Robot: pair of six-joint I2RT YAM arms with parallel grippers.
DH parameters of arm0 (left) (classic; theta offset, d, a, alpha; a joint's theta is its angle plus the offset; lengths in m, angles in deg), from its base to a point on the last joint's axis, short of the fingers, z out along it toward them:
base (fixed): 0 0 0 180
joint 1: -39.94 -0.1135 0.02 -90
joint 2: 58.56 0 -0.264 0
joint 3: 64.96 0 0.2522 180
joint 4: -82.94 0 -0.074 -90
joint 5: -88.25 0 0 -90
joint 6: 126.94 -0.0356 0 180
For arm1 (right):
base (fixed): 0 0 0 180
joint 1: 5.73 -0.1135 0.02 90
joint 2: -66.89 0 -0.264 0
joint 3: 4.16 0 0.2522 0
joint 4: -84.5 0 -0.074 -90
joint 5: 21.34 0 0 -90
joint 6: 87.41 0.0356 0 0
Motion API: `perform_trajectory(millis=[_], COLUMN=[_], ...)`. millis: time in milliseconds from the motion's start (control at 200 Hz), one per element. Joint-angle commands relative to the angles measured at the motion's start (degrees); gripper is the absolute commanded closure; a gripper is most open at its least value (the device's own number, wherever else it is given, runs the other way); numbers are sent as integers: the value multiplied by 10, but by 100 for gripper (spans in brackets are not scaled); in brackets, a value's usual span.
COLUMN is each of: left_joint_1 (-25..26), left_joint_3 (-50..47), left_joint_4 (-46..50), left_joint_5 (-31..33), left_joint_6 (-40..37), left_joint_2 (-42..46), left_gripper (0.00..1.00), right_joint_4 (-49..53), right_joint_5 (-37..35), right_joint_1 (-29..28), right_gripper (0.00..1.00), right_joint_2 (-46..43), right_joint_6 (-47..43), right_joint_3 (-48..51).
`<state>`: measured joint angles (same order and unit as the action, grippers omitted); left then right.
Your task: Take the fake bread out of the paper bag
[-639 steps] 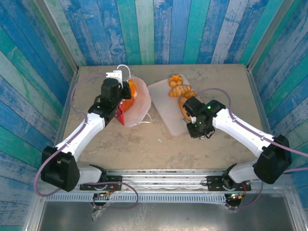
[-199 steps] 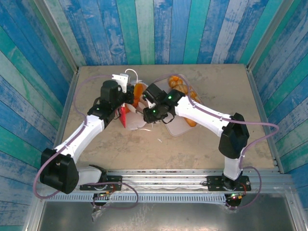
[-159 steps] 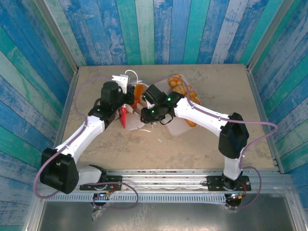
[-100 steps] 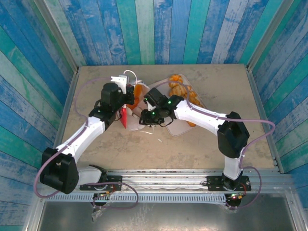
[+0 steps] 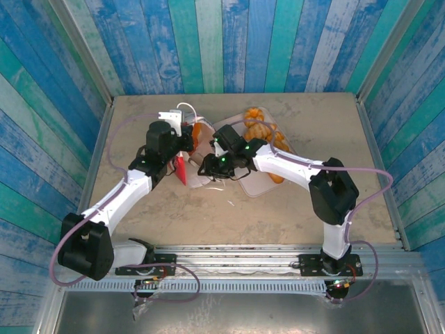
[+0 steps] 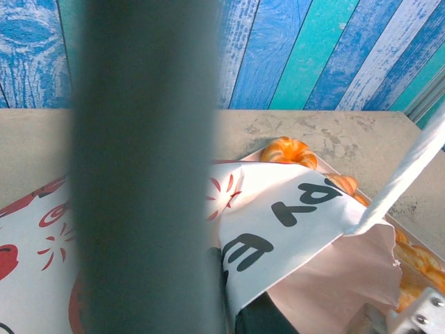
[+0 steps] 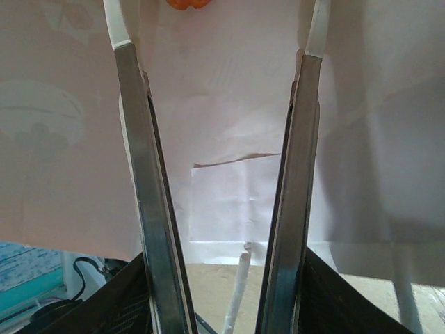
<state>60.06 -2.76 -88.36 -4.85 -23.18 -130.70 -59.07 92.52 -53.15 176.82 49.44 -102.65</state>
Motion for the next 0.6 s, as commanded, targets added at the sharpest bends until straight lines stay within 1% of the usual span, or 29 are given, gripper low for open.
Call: perform_trajectory(millis=[0, 301, 596], left_joint_1=[3, 4, 5], left_joint_3=[-4, -8, -7], left_joint_4=[-22, -29, -31], left_joint_5=[-6, -14, -21], left_joint_6=[10, 12, 12], left_joint_2=[16, 10, 10], left_gripper=[92, 92, 92], right_joint_4=[-43, -103, -100], right_joint_5=[36, 76, 52], right_joint_1=[8, 16, 23], right_gripper=[51, 50, 49], right_joint_2=[18, 34, 57], right_joint_6=[23, 80, 91], right_joint_3=[-1, 13, 0])
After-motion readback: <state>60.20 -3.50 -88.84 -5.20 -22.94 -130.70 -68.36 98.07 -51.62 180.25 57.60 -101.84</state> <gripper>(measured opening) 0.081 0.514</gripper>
